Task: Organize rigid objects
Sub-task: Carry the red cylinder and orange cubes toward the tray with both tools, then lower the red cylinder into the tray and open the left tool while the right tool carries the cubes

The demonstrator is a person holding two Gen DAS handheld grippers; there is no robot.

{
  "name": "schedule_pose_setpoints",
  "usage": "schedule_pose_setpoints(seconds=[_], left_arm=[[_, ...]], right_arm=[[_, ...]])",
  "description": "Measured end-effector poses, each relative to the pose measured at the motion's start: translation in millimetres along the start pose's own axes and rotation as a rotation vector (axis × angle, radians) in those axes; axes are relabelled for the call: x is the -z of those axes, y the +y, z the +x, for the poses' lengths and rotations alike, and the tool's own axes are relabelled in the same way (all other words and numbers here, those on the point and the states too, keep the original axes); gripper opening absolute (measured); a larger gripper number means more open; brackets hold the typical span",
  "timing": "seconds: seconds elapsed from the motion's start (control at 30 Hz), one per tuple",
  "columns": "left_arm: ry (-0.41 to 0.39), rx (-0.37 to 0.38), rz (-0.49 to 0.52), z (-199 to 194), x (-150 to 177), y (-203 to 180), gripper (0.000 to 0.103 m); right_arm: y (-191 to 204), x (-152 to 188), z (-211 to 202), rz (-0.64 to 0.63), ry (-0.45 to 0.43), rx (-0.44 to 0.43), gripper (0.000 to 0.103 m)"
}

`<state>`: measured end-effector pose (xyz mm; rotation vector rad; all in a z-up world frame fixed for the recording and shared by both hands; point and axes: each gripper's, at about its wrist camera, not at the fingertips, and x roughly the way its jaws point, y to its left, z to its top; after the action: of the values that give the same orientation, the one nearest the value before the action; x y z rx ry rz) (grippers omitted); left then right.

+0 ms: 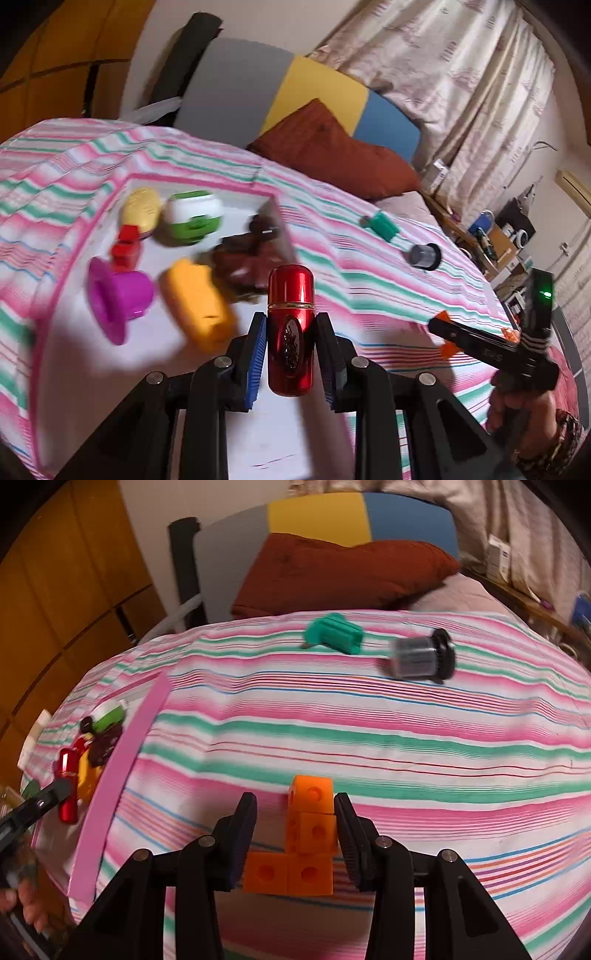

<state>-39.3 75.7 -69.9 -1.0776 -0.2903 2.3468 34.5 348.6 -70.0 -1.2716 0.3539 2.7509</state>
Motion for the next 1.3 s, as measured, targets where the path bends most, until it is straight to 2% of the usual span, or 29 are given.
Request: schedule_pose_setpoints(seconds=[0.2,0.53,0.8,0.83,0.9,0.93,1.13,1.3], left_arm=[[0.022,-0.051,0.009,2.2,1.7,20.3,0.026],[0.019,-0.097,0.113,1.4,7.1,14.9,0.026],[0.031,-0.069,0.166,4.5,9.4,1.9,0.026],[0.027,-0.068,0.173,3.3,9.4,0.2,0.028],[0.019,-0.075,0.178,0.5,9.1,-2.1,0.043],[0.015,-0.074,0.174,-0.9,9.6,-2.1,0.045],[-0.049,-0.033,0.120,-25.2,9.8,7.8,0.045],[-0.135,-0.044,0.067,-52.2,6.0,21.8,0.046]], right_arm=[[33.3,6.8,-8.5,-0.074,-0.014,-0.033,0.043],[69.5,0.2,-18.5,-0.090,-0.039,-0.107,0.043],[99.6,-2.8,-20.3,-0.109,-0.042,-0.162,0.043],[101.7,-3.2,-20.8,-0.111,-0.042,-0.167,0.043],[108.5,-4.6,-21.7,-0.118,-0.045,-0.176,0.043],[112.3,-5.3,-22.0,-0.123,-0.046,-0.181,0.043],[130.0,-7.0,-20.0,-0.145,-0.040,-0.202,0.043],[148.4,-6.3,-13.4,-0.178,-0.020,-0.222,0.043]])
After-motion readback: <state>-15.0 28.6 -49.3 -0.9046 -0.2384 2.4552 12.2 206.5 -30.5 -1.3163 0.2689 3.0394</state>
